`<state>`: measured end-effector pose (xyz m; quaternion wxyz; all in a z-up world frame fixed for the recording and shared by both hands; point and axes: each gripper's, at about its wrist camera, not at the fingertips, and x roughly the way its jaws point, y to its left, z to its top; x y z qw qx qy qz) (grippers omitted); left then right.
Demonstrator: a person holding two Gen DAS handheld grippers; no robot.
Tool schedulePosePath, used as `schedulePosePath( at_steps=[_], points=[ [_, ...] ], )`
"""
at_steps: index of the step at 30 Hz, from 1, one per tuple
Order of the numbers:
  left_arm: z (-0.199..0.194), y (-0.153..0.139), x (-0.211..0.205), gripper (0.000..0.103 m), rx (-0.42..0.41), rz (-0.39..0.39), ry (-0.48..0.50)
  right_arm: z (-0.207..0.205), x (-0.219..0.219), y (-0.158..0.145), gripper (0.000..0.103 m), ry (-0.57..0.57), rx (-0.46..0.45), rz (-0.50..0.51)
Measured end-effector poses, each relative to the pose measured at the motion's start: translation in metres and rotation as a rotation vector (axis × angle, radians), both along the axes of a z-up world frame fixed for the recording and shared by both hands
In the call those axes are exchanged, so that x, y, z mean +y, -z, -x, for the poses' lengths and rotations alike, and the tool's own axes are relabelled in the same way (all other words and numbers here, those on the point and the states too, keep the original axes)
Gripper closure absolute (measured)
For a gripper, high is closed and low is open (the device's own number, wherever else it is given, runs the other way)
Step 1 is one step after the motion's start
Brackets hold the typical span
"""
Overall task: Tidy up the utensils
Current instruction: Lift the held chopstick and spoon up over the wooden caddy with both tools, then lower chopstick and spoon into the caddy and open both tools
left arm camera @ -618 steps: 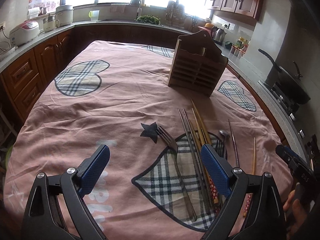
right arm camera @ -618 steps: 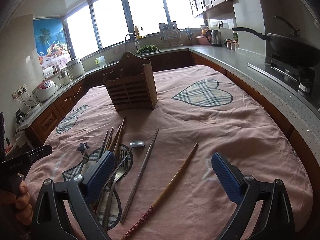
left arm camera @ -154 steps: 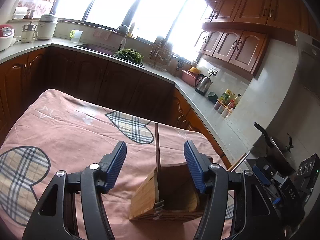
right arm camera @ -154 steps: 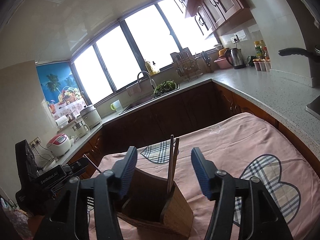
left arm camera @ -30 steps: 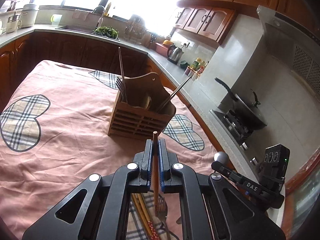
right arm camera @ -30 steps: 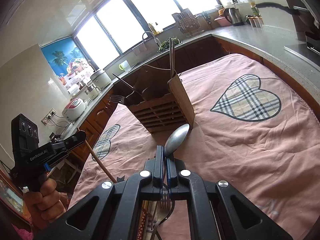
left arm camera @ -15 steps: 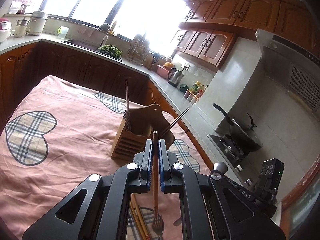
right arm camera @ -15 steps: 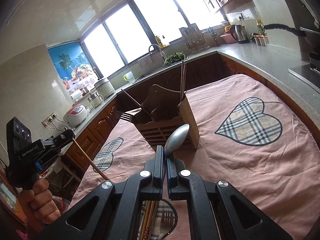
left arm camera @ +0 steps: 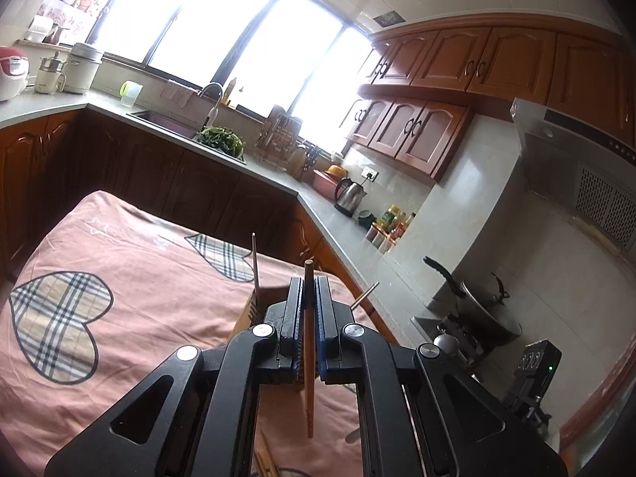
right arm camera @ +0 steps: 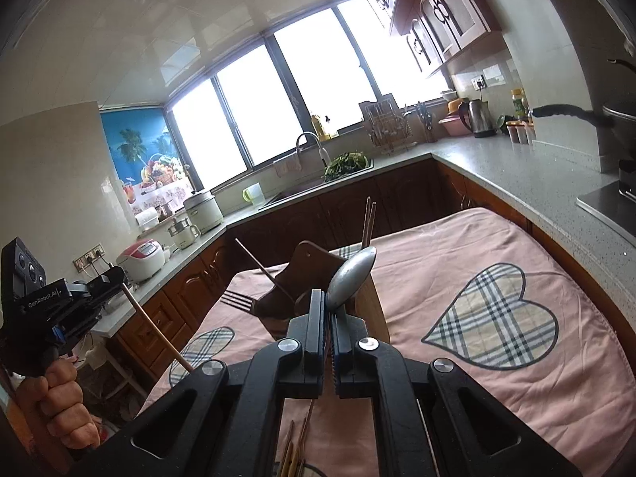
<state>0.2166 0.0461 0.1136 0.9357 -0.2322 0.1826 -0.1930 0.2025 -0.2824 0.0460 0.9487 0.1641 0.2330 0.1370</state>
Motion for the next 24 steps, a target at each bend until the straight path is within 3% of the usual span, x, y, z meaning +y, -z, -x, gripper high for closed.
schedulePosePath(
  at_steps=[9, 14, 24],
  points=[
    [-0.043, -0.031, 0.006, 0.099, -0.096, 0.014, -0.086, -0.048, 0.009, -0.030, 0.100, 0.070, -0.176, 0.066],
    [-0.072, -0.028, 0.011, 0.099, -0.116, 0.032, -0.139, -0.074, 0.020, -0.028, 0.101, 0.117, -0.240, 0.123],
    [-0.115, 0.027, 0.002, 0.099, -0.041, 0.011, -0.178, -0.101, 0.028, 0.024, 0.101, 0.148, -0.165, 0.162]
  ],
)
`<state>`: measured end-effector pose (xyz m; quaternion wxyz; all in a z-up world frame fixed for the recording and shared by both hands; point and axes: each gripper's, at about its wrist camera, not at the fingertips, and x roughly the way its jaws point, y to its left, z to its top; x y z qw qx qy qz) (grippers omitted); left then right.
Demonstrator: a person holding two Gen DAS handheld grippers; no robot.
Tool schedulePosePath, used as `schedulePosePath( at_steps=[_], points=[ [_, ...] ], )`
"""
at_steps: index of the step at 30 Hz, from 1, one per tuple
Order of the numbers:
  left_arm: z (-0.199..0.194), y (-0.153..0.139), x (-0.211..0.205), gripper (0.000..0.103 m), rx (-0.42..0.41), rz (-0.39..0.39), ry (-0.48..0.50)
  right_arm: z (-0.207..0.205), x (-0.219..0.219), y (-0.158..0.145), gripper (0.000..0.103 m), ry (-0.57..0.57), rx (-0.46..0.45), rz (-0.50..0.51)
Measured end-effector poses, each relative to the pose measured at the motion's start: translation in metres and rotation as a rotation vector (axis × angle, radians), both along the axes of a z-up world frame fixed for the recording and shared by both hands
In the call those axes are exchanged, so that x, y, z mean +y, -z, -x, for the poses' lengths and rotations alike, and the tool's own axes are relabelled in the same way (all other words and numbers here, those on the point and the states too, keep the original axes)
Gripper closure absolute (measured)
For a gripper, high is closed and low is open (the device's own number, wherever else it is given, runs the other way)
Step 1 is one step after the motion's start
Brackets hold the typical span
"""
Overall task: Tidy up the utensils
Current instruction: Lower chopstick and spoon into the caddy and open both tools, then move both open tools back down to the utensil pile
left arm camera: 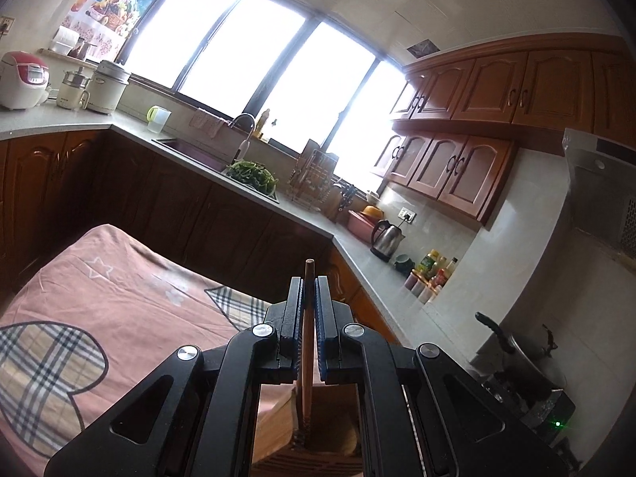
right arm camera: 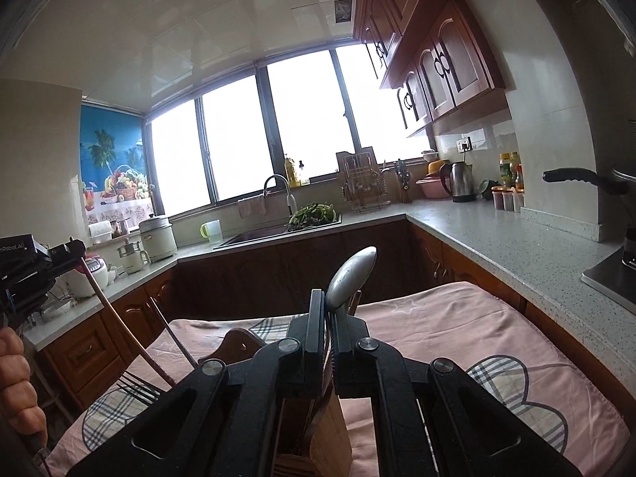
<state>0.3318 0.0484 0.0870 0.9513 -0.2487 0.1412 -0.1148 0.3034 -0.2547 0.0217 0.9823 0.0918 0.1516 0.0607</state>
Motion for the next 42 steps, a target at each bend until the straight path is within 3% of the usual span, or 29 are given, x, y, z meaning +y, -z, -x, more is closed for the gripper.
schedulePosePath(
  at_steps=[10, 16, 26, 29, 32, 34, 36, 38, 42],
  points=[
    [-0.021, 0.043, -0.030, 0.098, 0.092, -0.060, 0.067, -0.007, 0.010, 0.026, 0.100, -0.035, 0.094, 0.000],
    [-0.024, 0.048, -0.044, 0.098, 0.107, -0.107, 0.096, -0.011, 0.014, 0.037, 0.100, -0.068, 0.146, 0.007],
    [-0.026, 0.044, -0.043, 0.098, 0.130, -0.103, 0.109, -0.015, 0.012, 0.039, 0.098, -0.108, 0.193, -0.028],
    [-0.027, 0.044, -0.045, 0.098, 0.139, -0.102, 0.120, -0.014, 0.012, 0.038, 0.095, -0.114, 0.201, -0.035],
    [-0.028, 0.045, -0.045, 0.097, 0.146, -0.109, 0.120, -0.011, 0.008, 0.036, 0.085, -0.102, 0.195, -0.048],
    [-0.028, 0.046, -0.045, 0.091, 0.157, -0.106, 0.121, -0.008, 0.005, 0.035, 0.074, -0.099, 0.194, -0.064],
    [-0.027, 0.045, -0.043, 0.080, 0.163, -0.101, 0.118, -0.007, 0.003, 0.034, 0.073, -0.098, 0.196, -0.074],
    [-0.023, 0.044, -0.041, 0.061, 0.161, -0.096, 0.112, -0.004, 0.000, 0.032, 0.068, -0.092, 0.195, -0.082],
    [-0.014, 0.040, -0.037, 0.038, 0.158, -0.088, 0.095, 0.002, -0.010, 0.028, 0.046, -0.079, 0.186, -0.112]
  ],
)
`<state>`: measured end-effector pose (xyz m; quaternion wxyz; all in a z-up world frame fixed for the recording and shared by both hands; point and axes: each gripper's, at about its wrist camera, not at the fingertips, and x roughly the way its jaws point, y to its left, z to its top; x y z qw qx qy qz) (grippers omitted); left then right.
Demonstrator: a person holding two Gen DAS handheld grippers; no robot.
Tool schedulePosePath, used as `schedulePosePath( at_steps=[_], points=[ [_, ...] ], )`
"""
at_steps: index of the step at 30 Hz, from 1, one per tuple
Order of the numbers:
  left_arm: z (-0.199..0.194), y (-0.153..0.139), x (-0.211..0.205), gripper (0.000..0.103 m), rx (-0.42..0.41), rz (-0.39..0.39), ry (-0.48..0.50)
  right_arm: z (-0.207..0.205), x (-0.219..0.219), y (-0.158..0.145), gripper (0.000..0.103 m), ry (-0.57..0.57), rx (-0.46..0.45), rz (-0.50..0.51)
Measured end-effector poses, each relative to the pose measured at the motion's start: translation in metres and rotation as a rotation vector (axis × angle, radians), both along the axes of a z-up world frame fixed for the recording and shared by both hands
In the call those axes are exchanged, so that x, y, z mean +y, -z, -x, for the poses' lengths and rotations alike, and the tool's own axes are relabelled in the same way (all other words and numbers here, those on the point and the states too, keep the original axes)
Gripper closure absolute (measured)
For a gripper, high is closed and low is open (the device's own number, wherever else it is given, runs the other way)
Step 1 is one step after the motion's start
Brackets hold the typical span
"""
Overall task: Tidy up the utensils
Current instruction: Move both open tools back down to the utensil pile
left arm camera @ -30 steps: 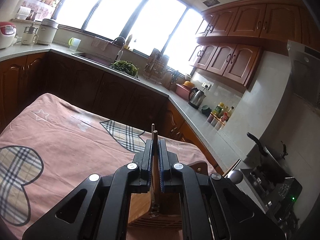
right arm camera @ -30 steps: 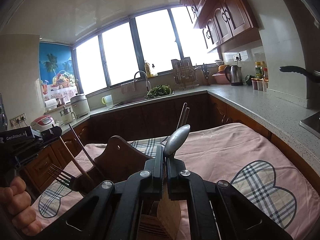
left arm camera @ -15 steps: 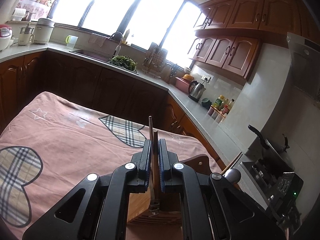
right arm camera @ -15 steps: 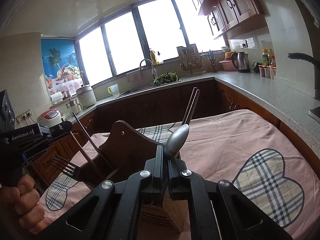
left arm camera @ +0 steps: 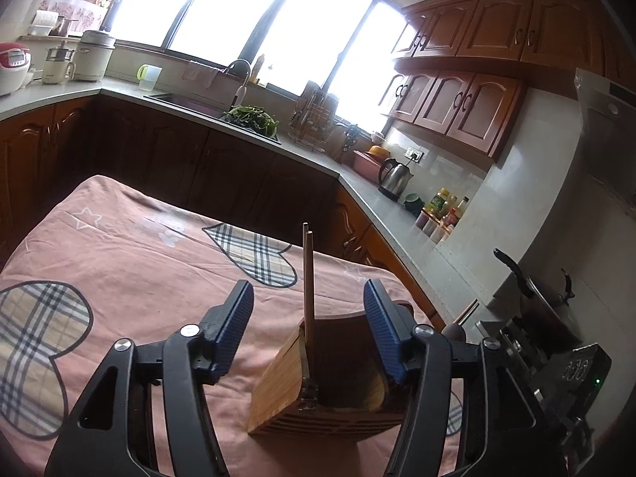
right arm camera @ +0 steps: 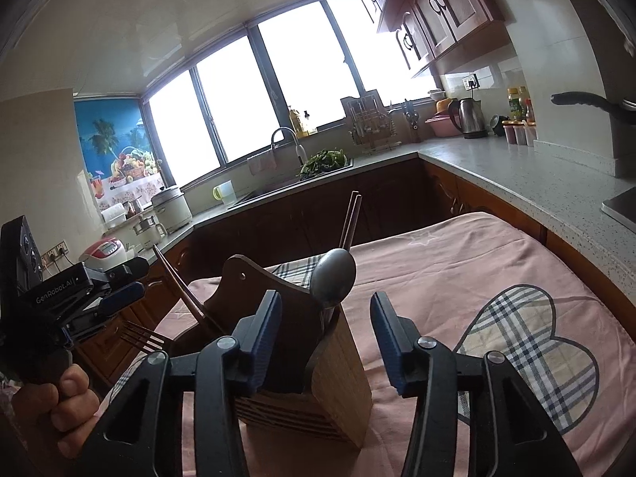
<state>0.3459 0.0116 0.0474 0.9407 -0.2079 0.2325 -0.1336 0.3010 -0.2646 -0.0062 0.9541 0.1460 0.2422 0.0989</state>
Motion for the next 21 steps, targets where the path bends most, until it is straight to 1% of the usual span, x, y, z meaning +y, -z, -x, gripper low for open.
schedulePosePath(
  at_steps=[1, 3, 4, 6, 8, 11, 14, 19, 21],
  points=[
    [0.003, -0.001, 0.002, 0.033, -0.004, 0.008, 0.000, 0.001, -0.002, -0.001, 0.038, 0.003, 0.000, -0.007],
    [0.011, -0.003, 0.005, 0.025, -0.005, 0.012, -0.009, 0.006, -0.006, -0.003, 0.030, 0.013, 0.000, -0.021],
    [0.014, -0.004, 0.008, 0.020, -0.002, 0.012, -0.016, 0.008, -0.009, -0.004, 0.026, 0.017, 0.000, -0.027],
    [0.022, -0.004, 0.013, 0.018, 0.007, 0.018, -0.019, 0.014, -0.012, -0.006, 0.021, 0.026, 0.004, -0.037],
    [0.032, -0.003, 0.018, 0.012, 0.033, 0.006, -0.034, 0.019, -0.016, -0.008, 0.020, 0.028, 0.012, -0.051],
    [0.053, 0.004, 0.027, 0.010, 0.066, -0.003, -0.046, 0.032, -0.020, -0.012, 0.018, 0.028, 0.024, -0.060],
    [0.072, 0.015, 0.032, 0.009, 0.119, -0.031, -0.057, 0.048, -0.021, -0.017, 0.017, 0.016, 0.027, -0.064],
    [0.097, 0.037, 0.041, 0.009, 0.201, -0.038, -0.052, 0.071, -0.020, -0.020, 0.017, -0.005, 0.044, -0.057],
    [0.108, 0.045, 0.042, 0.009, 0.221, -0.040, -0.052, 0.080, -0.021, -0.020, 0.017, -0.010, 0.054, -0.062]
  ],
)
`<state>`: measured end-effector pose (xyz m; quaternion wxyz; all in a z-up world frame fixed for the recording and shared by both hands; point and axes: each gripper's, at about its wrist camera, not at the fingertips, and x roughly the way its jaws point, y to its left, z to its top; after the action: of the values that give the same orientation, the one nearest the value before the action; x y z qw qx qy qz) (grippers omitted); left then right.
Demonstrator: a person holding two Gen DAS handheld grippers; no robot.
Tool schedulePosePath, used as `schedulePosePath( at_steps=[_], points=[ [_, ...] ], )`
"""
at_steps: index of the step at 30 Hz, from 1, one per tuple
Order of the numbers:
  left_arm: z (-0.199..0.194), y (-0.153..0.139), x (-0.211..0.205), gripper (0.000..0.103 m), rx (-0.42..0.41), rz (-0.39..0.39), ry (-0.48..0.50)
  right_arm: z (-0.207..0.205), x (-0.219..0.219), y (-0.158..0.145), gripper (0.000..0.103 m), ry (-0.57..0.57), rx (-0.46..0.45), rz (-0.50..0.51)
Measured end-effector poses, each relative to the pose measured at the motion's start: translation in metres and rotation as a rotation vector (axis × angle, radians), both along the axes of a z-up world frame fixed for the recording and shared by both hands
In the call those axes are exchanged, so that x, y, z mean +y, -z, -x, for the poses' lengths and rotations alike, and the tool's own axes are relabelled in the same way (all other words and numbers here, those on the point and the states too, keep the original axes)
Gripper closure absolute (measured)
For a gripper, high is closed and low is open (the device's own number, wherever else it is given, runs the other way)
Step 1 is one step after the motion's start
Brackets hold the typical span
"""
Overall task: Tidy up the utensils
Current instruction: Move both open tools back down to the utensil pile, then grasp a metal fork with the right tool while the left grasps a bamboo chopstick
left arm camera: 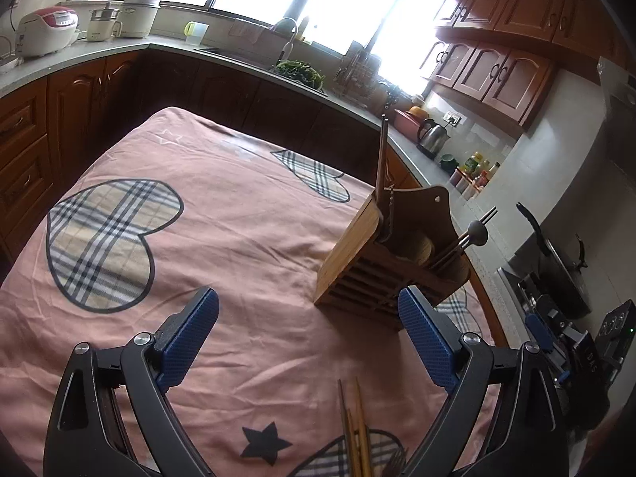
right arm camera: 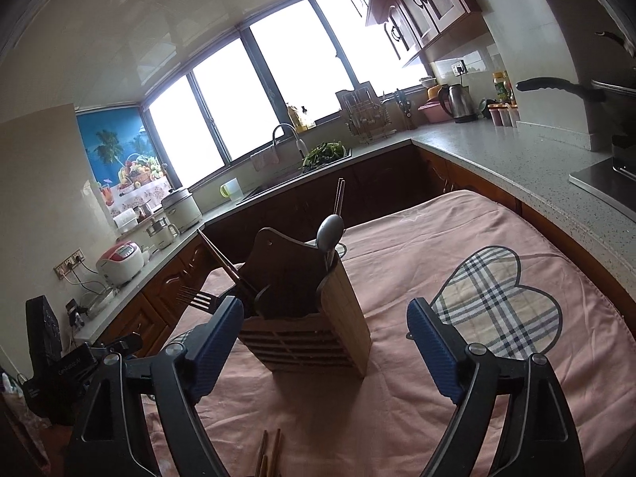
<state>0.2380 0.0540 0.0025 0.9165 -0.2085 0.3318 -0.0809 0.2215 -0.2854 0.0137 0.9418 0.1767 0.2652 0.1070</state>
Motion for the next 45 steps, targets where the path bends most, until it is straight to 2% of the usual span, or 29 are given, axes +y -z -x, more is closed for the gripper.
schedulePosePath(
  at_steps=[8, 14, 26, 31, 33, 38, 41, 45],
  points=[
    [0.033, 0.021, 0.000, 0.009, 0.077, -0.068, 0.024, 0.037, -0.005, 0.007, 0.016, 0.007, 0.034, -0.009],
    [0.046, 0.029, -0.015, 0.009, 0.121, -0.136, 0.057, 0.064, -0.008, 0.010, 0.016, 0.016, 0.052, -0.006],
    [0.058, 0.065, -0.087, 0.009, 0.198, -0.240, 0.208, 0.113, -0.023, 0.010, 0.016, 0.055, 0.036, -0.031],
    [0.049, 0.092, -0.114, 0.010, 0.255, -0.326, 0.241, 0.119, -0.026, 0.018, 0.014, 0.048, 0.058, -0.051],
    [0.048, 0.101, -0.117, 0.013, 0.282, -0.364, 0.241, 0.120, -0.025, 0.022, 0.014, 0.040, 0.069, -0.056],
    [0.055, 0.101, -0.093, 0.013, 0.285, -0.406, 0.201, 0.119, -0.020, 0.028, 0.014, 0.021, 0.087, -0.060],
    [0.060, 0.107, -0.064, 0.013, 0.316, -0.473, 0.145, 0.115, -0.014, 0.032, 0.014, 0.000, 0.096, -0.059],
    [0.063, 0.100, -0.023, 0.014, 0.330, -0.352, 0.100, 0.108, -0.002, 0.039, 0.014, -0.039, 0.116, -0.047]
  ],
)
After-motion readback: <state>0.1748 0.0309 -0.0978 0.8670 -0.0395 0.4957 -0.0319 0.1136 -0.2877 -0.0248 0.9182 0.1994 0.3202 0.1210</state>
